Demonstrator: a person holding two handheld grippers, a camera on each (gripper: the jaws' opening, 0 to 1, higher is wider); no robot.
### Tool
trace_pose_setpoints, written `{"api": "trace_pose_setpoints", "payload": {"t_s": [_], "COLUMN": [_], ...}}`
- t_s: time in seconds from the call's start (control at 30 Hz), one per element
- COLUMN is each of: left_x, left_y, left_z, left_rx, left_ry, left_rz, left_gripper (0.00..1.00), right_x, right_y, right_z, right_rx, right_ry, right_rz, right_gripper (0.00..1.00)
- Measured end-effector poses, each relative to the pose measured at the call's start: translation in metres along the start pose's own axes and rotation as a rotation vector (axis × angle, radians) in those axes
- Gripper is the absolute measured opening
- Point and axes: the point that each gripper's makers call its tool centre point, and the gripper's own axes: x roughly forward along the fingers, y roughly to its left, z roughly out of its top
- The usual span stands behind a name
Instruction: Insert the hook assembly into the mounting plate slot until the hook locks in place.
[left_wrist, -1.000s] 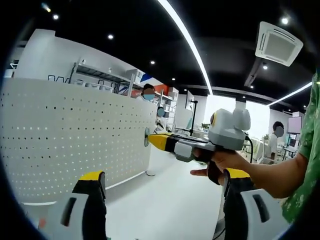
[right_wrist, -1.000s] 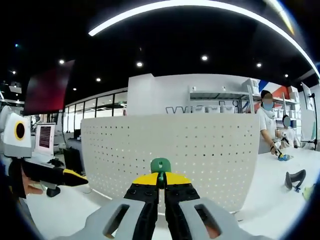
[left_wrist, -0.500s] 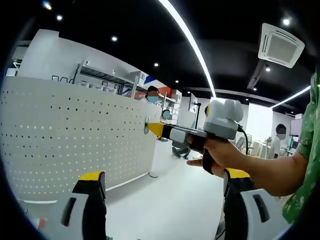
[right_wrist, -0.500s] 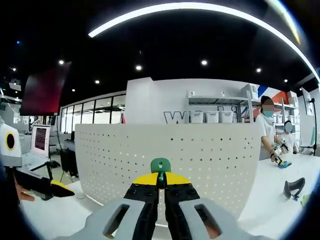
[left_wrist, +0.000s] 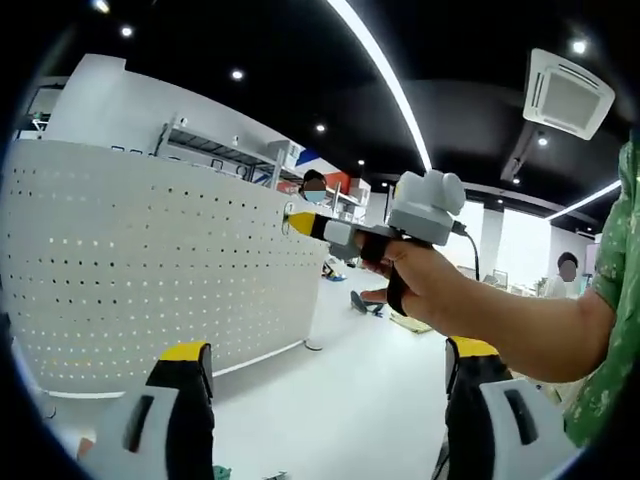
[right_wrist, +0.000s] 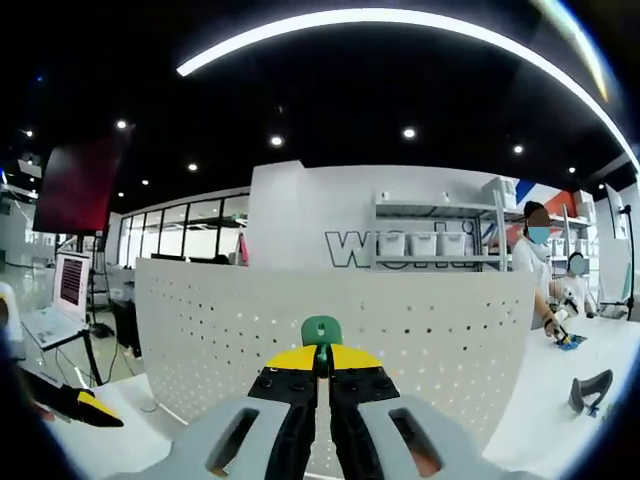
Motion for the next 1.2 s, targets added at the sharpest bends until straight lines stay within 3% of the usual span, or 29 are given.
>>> {"api": "trace_pose_setpoints", "payload": {"t_s": [0.5, 1.2], "left_x": [-0.003, -0.005], "left_y": [0.009, 0.023], "left_z": [-0.005, -0.015], "left_rx": [-0.025, -0.047], "left_ry": [0.001, 0.021], "left_rz": [0.011, 0.036], "left_gripper": [0.98, 0.97], "right_x": [0.036, 0.063], "right_y": [-0.021, -0.033], "right_z": [0.013, 0.001], "right_rx": [0.031, 0.056], "right_ry": [-0.021, -0.008], "right_rz": [-0.055, -0.081], "right_gripper": [0.02, 0.02]}}
